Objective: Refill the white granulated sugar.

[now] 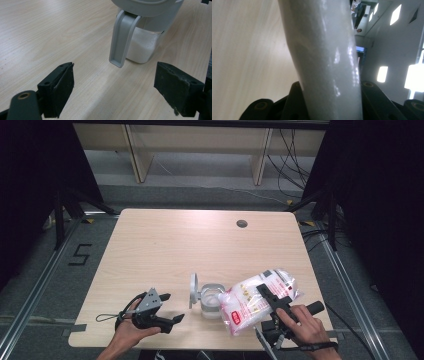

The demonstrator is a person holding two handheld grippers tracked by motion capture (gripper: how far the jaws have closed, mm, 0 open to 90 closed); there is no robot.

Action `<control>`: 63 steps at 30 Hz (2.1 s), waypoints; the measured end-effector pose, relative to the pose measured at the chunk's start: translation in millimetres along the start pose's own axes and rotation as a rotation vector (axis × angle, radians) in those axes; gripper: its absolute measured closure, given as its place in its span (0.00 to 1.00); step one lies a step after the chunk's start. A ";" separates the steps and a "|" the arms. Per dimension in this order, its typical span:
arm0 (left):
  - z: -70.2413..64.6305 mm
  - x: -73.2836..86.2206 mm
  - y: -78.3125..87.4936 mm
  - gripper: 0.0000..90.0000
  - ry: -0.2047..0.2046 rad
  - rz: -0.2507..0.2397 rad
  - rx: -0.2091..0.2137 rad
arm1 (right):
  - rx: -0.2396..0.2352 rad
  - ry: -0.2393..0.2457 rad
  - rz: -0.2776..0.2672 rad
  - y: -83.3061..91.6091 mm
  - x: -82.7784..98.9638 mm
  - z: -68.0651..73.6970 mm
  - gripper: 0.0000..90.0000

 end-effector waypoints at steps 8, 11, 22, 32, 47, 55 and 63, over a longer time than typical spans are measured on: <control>-0.3 0.0 0.1 0.18 0.004 -0.001 0.000 | -0.089 -0.305 -0.091 -6.8 16.5 10.1 0.82; 0.1 0.0 0.0 0.18 0.000 0.000 0.000 | -0.129 -0.454 -0.130 -9.4 19.3 14.6 0.83; 1.2 -0.3 -0.4 0.18 -0.016 -0.002 0.001 | -0.215 -0.896 -0.285 -28.9 37.1 18.6 0.85; 0.6 0.6 -2.0 0.18 0.011 -0.007 -0.001 | -0.263 -1.198 -0.354 -60.3 39.7 21.1 0.86; 1.4 0.2 0.1 0.18 0.010 -0.002 -0.008 | -0.338 -1.337 -0.307 -90.3 50.1 45.2 0.86; 1.2 0.0 0.3 0.18 0.020 -0.008 -0.004 | -0.345 -1.364 -0.251 -85.5 62.3 47.0 0.86; 2.0 0.0 0.5 0.18 0.003 -0.005 -0.006 | -0.353 -1.415 -0.227 -76.5 69.8 49.0 0.86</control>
Point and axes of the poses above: each handheld gripper's, and its own axes: y roughly backward along the jaws, x roughly out of its underside, z roughly to its left, the point moved 7 cm from there along -y, roughly forward along the jaws, and after that the axes turned 10 degrees about -y, right-handed, at the moved point
